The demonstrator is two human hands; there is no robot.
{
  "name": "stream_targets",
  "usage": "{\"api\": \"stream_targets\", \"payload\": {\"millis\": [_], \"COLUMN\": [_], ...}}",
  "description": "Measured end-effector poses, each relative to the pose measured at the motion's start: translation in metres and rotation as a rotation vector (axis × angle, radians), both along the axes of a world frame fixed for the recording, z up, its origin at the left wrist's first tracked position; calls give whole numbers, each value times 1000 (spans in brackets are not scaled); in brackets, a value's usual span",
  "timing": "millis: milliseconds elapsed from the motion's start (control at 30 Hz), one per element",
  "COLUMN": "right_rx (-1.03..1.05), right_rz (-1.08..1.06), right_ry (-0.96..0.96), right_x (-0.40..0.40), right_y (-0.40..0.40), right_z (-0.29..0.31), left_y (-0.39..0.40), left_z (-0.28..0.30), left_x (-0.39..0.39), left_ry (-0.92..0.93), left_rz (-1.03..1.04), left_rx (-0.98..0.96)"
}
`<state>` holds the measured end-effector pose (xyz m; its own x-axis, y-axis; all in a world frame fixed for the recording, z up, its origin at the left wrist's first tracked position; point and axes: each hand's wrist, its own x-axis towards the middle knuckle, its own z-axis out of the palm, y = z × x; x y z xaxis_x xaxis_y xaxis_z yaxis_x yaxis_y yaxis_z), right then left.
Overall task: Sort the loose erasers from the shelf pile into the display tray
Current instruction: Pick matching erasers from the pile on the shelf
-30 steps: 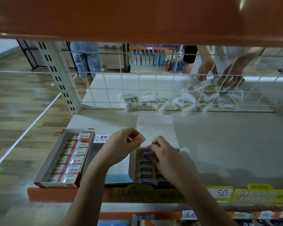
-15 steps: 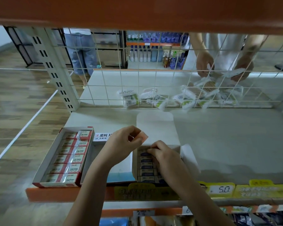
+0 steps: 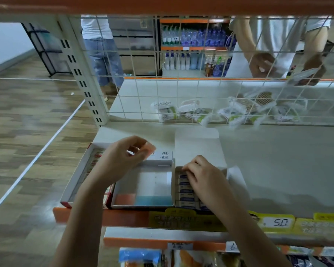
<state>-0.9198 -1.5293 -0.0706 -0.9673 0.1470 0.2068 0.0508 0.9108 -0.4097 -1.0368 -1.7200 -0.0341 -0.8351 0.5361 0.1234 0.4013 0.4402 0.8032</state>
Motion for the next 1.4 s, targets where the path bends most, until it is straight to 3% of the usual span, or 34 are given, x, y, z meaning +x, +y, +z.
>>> {"api": "stream_targets", "payload": {"millis": [300,467,767,1400], "right_rx": [-66,-132,-148,-156], "right_rz": [1,-7,-5,48], "right_ry": [34,-154,-306,-382], "right_x": [-7,-8,-6,-10], "right_y": [-10,-20,-23,-12], "right_z": [17,18,30,36], "left_y": [1,12,21,33], "left_z": [-13,-21,-29,-16], "left_x": [12,15,14,22], "left_ry": [76,52,-16,156], "left_rz": [-231,-340,-394,-288], "left_rx": [-402,-456,-480,-587]}}
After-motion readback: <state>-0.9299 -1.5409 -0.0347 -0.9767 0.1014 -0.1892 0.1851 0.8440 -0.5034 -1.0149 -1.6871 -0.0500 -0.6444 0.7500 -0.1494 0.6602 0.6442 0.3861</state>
